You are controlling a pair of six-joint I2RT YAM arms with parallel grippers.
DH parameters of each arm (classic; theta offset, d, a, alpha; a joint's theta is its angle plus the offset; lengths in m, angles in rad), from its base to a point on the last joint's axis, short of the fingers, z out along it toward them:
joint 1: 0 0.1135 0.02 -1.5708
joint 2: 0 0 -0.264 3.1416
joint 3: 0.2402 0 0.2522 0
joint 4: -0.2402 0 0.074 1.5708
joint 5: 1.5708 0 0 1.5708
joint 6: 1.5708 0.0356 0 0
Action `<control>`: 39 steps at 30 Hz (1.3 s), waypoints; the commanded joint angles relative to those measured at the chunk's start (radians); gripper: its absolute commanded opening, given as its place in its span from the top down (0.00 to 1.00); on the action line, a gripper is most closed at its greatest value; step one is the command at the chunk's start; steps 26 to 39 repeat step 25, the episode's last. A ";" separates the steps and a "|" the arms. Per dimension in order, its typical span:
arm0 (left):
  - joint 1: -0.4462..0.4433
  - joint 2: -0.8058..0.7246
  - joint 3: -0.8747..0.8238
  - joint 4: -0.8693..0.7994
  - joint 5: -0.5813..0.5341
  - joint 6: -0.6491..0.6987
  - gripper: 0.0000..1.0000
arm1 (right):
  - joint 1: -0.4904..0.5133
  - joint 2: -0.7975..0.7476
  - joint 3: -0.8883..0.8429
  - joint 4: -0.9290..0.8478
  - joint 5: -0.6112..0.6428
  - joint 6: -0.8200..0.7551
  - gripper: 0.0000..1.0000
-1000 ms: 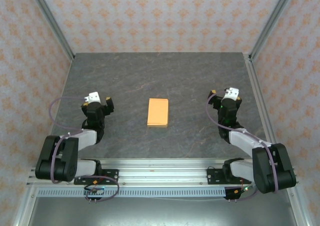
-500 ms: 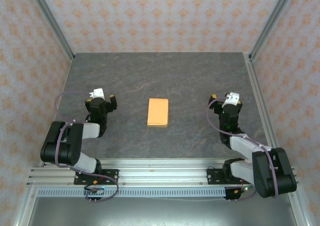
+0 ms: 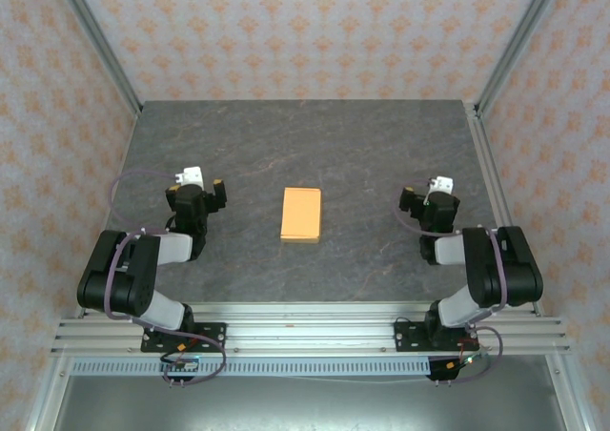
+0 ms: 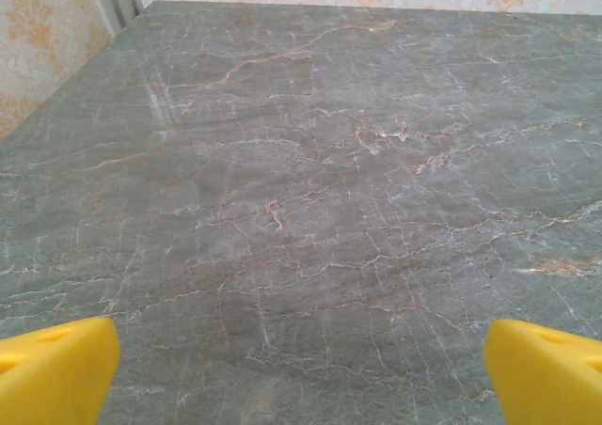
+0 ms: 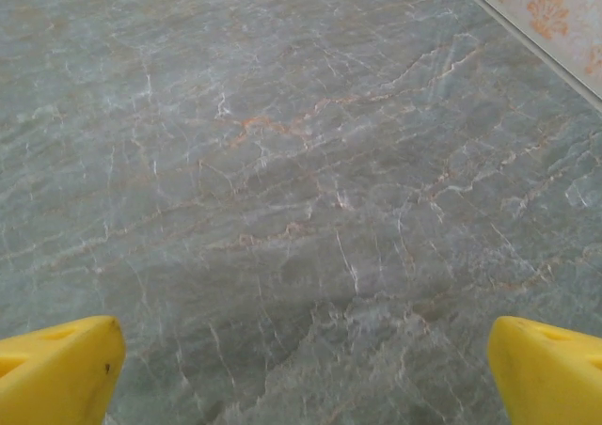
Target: Fold the paper box
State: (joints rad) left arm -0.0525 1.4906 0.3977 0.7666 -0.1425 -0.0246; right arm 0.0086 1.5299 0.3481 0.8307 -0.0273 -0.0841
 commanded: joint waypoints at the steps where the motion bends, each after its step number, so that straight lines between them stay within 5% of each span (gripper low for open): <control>1: -0.003 0.003 0.020 -0.010 -0.032 0.016 0.00 | -0.015 -0.006 0.062 -0.035 -0.051 0.040 0.01; 39: -0.003 0.003 0.020 -0.010 -0.032 0.016 0.00 | -0.016 -0.006 0.057 -0.025 -0.035 0.042 0.01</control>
